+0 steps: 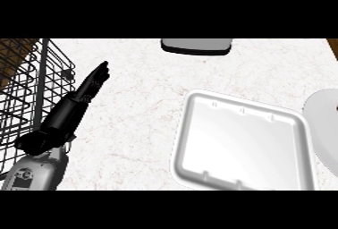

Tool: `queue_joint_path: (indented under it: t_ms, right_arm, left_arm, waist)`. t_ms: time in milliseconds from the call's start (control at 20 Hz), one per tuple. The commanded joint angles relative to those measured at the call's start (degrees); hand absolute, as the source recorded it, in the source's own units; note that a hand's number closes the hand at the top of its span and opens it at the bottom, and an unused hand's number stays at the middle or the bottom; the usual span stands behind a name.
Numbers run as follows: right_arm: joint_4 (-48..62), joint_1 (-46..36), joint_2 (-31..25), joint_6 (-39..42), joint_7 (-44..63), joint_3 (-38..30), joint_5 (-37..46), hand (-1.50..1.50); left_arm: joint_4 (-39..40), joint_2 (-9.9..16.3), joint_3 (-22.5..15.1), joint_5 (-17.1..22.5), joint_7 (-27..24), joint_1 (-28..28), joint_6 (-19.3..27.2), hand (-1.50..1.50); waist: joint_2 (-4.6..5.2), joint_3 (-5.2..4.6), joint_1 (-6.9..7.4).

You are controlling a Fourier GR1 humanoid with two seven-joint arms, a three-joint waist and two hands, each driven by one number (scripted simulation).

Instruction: Pick the tomato from the tray and place it in the plate

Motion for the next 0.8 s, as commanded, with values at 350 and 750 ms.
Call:
queue_joint_path:
  t_ms: [350,750]
  right_arm:
    - [-4.2,-4.2,0.8,-30.0,14.1,2.3,2.5,-1.5]
    - [-4.6,-6.6,2.0,-47.8,9.7,1.0,2.7,-1.5]
  left_arm:
    - [1.2,-0.2,-0.2,0.0,0.0,-1.2,-0.2,0.0]
    - [2.2,-0.1,-0.7,-0.1,0.7,-0.4,-0.5,0.0]
  waist:
    - [-0.65,-0.21,1.21]
    - [-1.11,-0.44,0.43]
